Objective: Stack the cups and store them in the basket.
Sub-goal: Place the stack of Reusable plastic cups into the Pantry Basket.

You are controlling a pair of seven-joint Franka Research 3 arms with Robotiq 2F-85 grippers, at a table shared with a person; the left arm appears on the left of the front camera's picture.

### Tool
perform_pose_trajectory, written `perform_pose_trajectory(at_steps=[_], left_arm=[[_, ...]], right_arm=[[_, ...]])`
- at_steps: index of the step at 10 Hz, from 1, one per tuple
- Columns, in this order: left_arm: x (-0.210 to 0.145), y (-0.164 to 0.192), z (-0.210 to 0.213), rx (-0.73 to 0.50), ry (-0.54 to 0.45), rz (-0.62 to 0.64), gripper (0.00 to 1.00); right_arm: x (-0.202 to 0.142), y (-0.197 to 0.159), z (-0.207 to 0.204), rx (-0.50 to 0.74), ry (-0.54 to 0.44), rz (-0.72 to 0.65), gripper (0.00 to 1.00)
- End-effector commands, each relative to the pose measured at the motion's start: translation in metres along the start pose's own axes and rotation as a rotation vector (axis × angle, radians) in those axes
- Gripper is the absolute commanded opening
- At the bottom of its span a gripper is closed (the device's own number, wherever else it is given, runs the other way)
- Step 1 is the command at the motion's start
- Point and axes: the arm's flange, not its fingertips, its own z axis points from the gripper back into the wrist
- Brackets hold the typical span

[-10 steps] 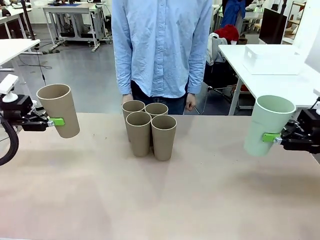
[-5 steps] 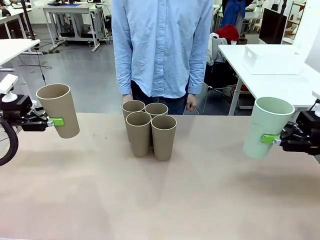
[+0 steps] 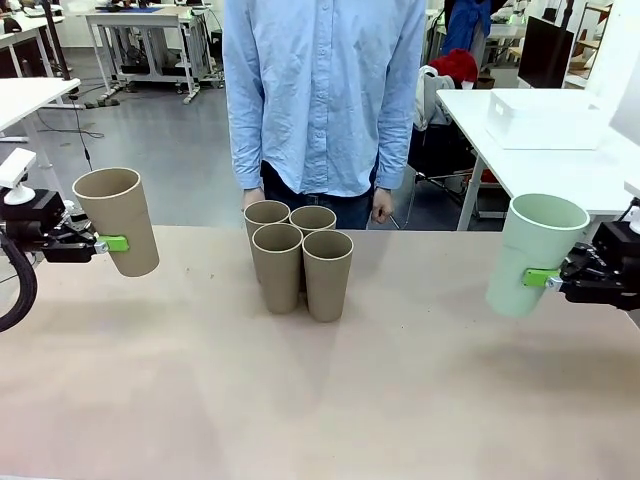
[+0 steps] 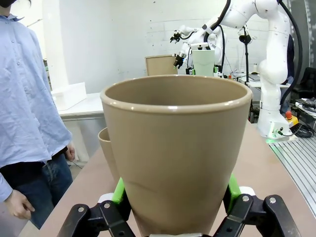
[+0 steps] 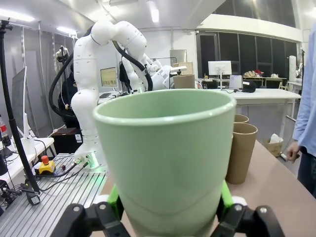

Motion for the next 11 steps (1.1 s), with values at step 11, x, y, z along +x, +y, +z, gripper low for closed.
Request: perform_pose_trajectory(at_steps=[11], left_arm=[[0.0032, 0.0005, 0.0005, 0.0, 0.001, -0.012, 0.85]], right_arm=[[0.004, 0.0006, 0.0001, -0.001, 0.002, 0.01, 0.87]])
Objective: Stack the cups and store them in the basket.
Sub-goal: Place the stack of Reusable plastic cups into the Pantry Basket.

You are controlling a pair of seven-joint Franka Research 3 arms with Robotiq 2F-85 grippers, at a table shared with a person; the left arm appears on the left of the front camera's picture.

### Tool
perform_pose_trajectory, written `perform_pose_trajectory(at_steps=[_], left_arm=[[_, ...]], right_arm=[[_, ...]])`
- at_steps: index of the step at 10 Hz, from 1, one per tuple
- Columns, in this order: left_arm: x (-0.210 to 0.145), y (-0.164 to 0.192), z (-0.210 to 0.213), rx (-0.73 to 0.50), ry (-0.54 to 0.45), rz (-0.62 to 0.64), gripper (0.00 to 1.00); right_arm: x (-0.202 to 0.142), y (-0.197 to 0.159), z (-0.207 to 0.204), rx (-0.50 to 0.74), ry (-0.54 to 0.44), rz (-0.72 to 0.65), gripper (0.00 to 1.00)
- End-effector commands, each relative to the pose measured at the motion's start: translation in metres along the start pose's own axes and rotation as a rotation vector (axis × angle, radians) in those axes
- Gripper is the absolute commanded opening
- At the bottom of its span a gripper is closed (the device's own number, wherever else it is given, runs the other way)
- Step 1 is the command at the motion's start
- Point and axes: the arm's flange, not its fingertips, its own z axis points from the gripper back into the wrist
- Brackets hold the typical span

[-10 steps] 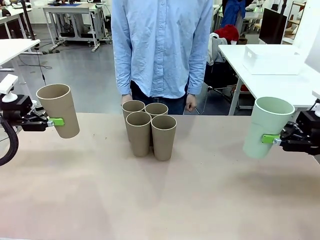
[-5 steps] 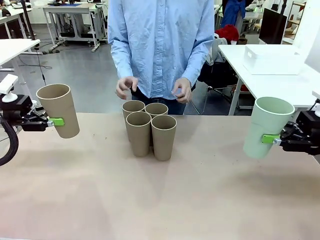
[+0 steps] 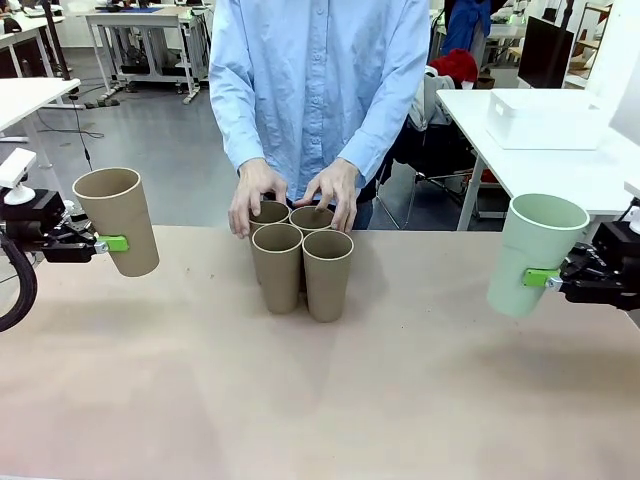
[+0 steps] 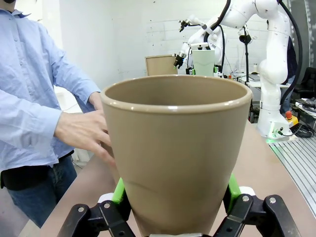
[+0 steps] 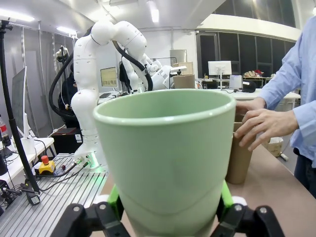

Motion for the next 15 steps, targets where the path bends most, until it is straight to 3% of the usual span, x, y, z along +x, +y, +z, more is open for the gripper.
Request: perform_pose_trajectory(at_steps=[1, 15], left_arm=[[0.0031, 0.0004, 0.0005, 0.0, 0.001, -0.012, 0.85], [0.0031, 0.0004, 0.0005, 0.0, 0.001, -0.012, 0.85]], right_arm=[[0.004, 0.0006, 0.0001, -0.001, 0.002, 0.01, 0.87], [0.004, 0.0006, 0.0001, -0.001, 0.002, 0.01, 0.87]])
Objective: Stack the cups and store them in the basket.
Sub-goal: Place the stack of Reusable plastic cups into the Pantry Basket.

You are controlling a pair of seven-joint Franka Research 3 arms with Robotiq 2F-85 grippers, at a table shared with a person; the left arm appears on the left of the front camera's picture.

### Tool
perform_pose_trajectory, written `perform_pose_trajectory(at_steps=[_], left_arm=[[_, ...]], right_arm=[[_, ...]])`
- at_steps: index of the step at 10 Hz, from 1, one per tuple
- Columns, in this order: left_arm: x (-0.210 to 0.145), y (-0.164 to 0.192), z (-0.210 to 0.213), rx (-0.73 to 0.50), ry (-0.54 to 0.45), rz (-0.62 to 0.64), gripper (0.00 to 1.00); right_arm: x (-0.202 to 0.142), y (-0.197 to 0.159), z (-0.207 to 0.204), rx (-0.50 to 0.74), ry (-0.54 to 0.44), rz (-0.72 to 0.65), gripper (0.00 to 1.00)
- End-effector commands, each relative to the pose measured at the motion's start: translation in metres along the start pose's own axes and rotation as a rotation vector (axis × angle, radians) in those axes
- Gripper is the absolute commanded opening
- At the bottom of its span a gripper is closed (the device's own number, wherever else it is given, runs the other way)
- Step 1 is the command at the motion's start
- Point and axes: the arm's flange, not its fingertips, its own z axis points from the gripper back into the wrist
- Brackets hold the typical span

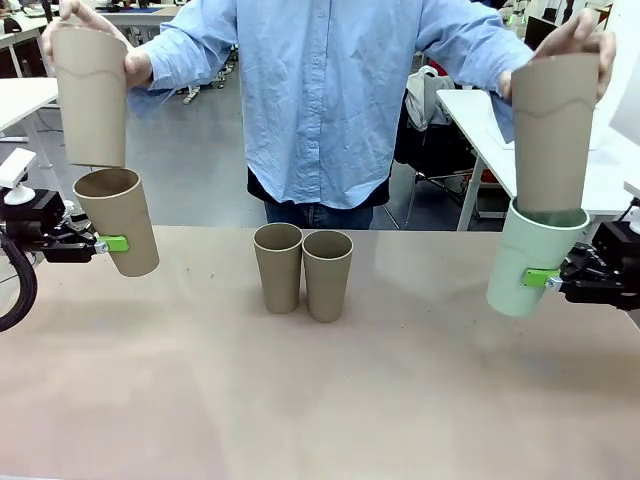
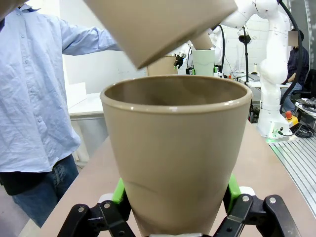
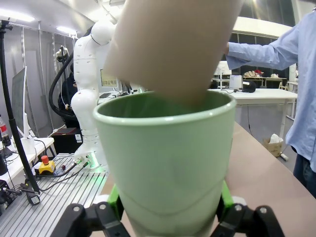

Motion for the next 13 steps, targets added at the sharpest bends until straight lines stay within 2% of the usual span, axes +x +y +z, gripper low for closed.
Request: perform_pose_trajectory(at_steps=[1, 13], left_arm=[[0.0031, 0.0004, 0.0005, 0.0, 0.001, -0.012, 0.85], [0.0031, 0.0004, 0.0005, 0.0, 0.001, -0.012, 0.85]], right_arm=[[0.004, 0.0006, 0.0001, -0.001, 0.002, 0.01, 0.87], [0.004, 0.0006, 0.0001, -0.001, 0.002, 0.01, 0.87]])
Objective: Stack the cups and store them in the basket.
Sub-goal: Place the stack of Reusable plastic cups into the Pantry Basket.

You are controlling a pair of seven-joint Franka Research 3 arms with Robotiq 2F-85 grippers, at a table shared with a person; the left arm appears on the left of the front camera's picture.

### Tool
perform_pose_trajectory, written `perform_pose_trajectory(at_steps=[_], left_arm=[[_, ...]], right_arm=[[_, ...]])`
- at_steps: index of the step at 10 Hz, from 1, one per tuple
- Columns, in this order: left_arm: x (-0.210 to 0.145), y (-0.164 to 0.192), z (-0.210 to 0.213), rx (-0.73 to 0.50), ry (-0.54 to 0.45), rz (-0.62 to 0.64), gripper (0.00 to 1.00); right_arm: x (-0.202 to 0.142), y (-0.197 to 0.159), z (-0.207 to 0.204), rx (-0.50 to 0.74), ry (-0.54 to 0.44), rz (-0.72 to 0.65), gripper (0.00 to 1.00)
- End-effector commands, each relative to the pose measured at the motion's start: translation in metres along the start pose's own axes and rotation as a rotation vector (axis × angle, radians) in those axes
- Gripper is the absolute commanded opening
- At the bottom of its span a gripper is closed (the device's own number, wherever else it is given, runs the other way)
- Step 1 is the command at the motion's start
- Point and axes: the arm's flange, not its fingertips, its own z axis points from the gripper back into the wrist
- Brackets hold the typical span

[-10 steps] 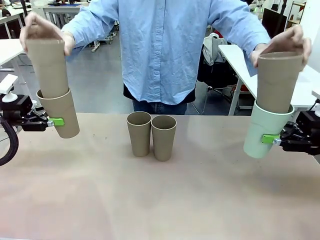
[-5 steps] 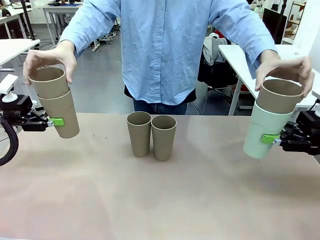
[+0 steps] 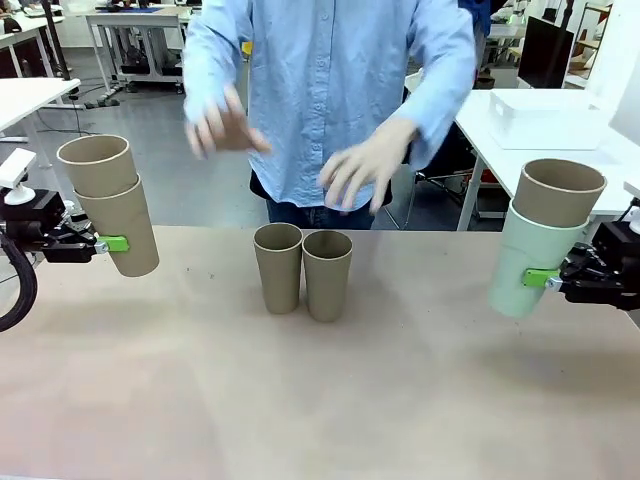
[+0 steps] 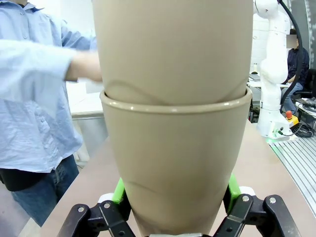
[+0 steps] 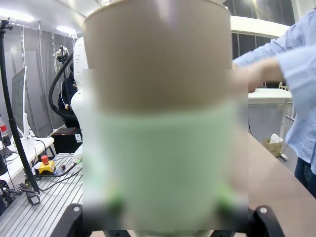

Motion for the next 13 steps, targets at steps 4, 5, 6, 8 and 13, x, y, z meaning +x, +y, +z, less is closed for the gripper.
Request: perform_pose_trajectory(at_steps=[4, 5, 6, 8, 13], left_arm=[[0.0034, 0.0003, 0.0003, -0.001, -0.001, -0.012, 0.85], [0.0034, 0.0003, 0.0003, -0.001, -0.001, -0.012, 0.85], [0.0034, 0.0003, 0.0003, -0.001, -0.001, -0.012, 0.85], [0.0034, 0.0003, 0.0003, -0.001, -0.001, -0.012, 0.85], [0.0034, 0.0003, 0.0003, -0.001, -0.001, -0.012, 0.85]], right_arm=[[0.0041, 0.0007, 0.0001, 0.0, 0.002, 0.01, 0.87], [0.0041, 0.0007, 0.0001, 0.0, 0.002, 0.01, 0.87], [0.0041, 0.0007, 0.0001, 0.0, 0.002, 0.01, 0.87], [0.0041, 0.0007, 0.0001, 0.0, 0.002, 0.01, 0.87], [0.0041, 0.0007, 0.0001, 0.0, 0.002, 0.01, 0.87]])
